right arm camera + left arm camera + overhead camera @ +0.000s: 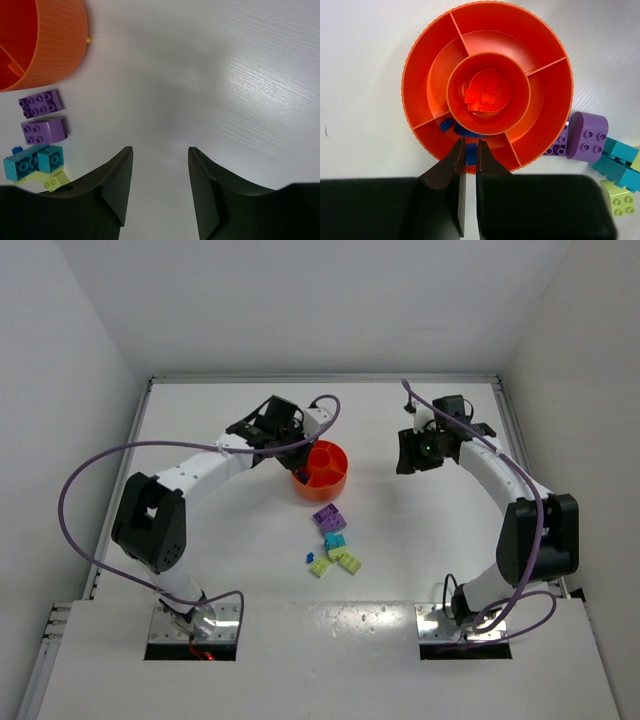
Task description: Sort the legos into containers by color
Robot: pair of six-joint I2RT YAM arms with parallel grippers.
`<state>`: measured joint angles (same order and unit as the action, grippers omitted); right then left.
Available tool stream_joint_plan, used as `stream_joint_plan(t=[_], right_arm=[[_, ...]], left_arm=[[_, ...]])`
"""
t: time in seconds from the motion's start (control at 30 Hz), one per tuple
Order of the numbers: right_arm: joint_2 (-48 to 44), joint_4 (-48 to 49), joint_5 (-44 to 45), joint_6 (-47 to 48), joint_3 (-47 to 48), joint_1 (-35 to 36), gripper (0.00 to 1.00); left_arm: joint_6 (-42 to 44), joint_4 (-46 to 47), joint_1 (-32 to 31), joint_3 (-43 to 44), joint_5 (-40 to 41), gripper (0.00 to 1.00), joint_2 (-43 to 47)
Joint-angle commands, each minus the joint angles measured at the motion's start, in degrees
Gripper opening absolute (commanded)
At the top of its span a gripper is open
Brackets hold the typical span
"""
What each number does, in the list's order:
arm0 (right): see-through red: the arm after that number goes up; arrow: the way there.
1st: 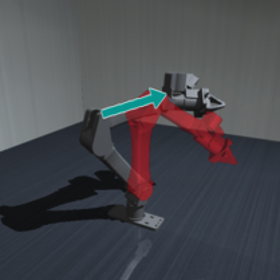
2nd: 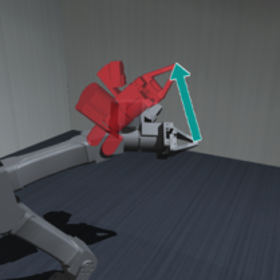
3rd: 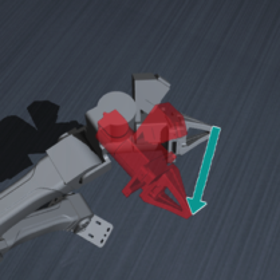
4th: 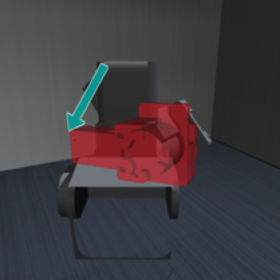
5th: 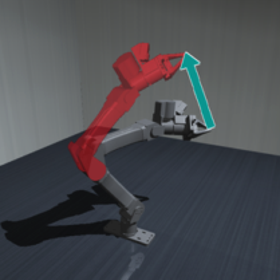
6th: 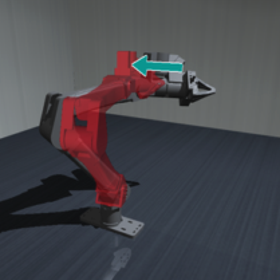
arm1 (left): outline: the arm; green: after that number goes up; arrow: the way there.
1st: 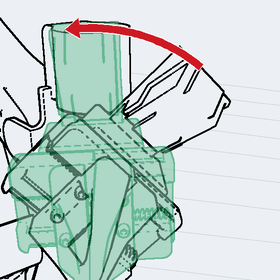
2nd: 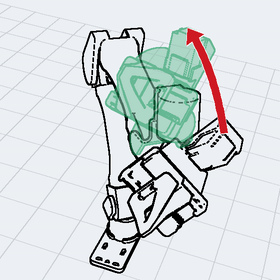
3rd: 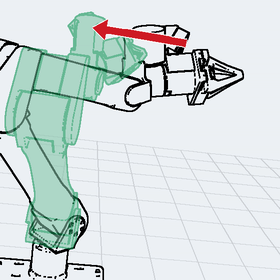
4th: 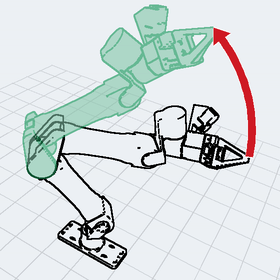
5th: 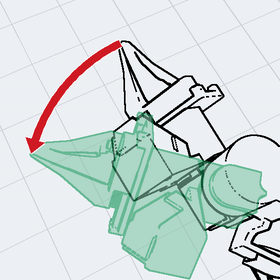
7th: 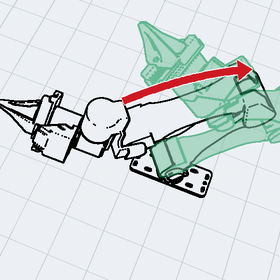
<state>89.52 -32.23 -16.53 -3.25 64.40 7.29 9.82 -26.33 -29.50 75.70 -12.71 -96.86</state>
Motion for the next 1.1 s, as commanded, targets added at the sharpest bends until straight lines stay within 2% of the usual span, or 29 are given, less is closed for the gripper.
stream_joint_plan(t=[0.0,0.13,0.3,0.57,0.6,0.67,0.73,0.77,0.83,0.93,1.07], right_arm=[[-1.8,0.68,-0.34,-0.09,1.08,-0.17,0.49],[-1.8,0.68,-0.34,-0.09,1.08,-0.17,0.49],[-1.8,0.68,-0.34,-0.09,1.08,-0.17,0.49],[-2.42,0.68,-0.34,-0.09,1.08,-0.17,0.49],[-2.42,0.68,-0.34,-0.09,1.08,-0.17,0.49],[-2.42,0.68,-0.34,-0.09,0.55,-0.17,0.49],[-2.94,0.68,-0.34,-0.09,0.55,-0.17,0.49],[-2.94,0.68,-0.86,-0.09,0.55,-0.17,0.5],[-2.94,0.68,-0.87,-0.09,0.55,-0.17,0.5],[-2.94,0.68,-1.39,-0.09,0.55,-0.17,0.5],[-2.94,0.68,-1.39,-0.09,0.55,-0.17,0.5]], left_arm=[[0.28,0.22,0.76,1.82,-1.53,0.02,-0.17],[0.28,0.22,1.28,1.82,-1.53,0.07,-0.7],[0.28,0.22,1.28,1.3,-1.53,0.26,-0.7],[1.15,2.51,1.28,-2.48,-0.2,0.28,4.39],[4.03,1.99,1.28,-3.1,-1.25,0.28,5.18],[9.74,-2.38,1.81,-5.02,-8.71,0.28,8.16],[23.43,-8.71,1.11,-5.73,-17.82,0.34,9.75],[28.44,-16.4,0.59,-5.74,-19.79,0.35,10.28],[37.58,-21.11,-1.26,-8.19,-23.82,0.36,12.13],[43.32,-22.19,-3.98,-14.43,-27.1,0.36,16.33],[44.84,-19.9,-10.57,-20.51,-26.06,0.44,19.95]])
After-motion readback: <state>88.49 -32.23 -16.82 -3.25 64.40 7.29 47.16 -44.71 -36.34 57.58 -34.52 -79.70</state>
